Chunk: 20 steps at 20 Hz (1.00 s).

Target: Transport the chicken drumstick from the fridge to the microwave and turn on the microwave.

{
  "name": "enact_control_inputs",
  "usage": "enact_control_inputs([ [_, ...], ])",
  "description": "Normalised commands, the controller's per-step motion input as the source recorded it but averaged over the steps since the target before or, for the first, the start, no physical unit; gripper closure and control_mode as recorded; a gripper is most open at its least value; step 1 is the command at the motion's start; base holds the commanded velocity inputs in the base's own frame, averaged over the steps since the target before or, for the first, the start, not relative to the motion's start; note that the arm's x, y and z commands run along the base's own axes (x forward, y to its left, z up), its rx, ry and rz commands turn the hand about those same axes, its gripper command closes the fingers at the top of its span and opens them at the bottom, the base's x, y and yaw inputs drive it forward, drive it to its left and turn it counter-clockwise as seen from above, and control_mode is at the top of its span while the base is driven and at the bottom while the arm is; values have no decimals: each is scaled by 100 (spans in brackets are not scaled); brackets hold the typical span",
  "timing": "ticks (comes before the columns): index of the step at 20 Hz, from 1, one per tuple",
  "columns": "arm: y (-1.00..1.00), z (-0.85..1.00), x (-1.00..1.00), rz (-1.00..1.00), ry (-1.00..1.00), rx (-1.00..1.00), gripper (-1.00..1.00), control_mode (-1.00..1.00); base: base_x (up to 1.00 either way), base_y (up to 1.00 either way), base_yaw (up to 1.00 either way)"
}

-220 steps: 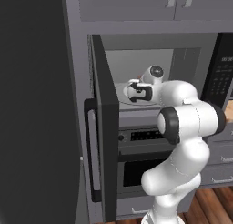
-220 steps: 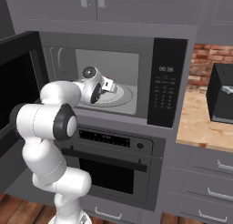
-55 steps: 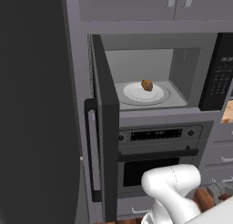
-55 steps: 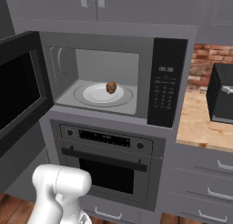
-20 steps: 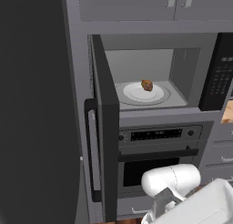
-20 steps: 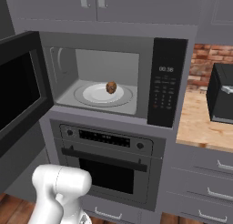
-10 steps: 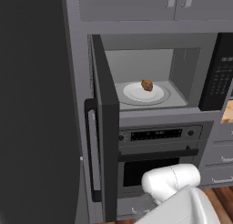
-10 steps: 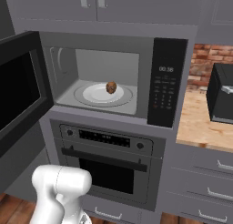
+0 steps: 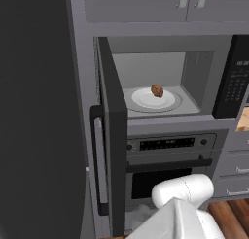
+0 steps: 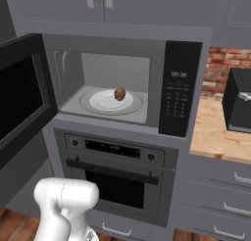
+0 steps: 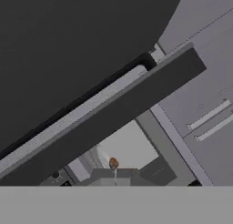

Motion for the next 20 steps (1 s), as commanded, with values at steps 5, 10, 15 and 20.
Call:
enact_control_inputs([
  [5,0,-40,39,0,-9,-11,100,-100,0,0,0],
  [10,0,-44,43,0,-8,-11,100,-100,0,0,0],
  [15,0,-43,50,0,-9,-9,100,-100,0,0,0],
  [20,0,-43,48,0,-8,-9,100,-100,0,0,0],
])
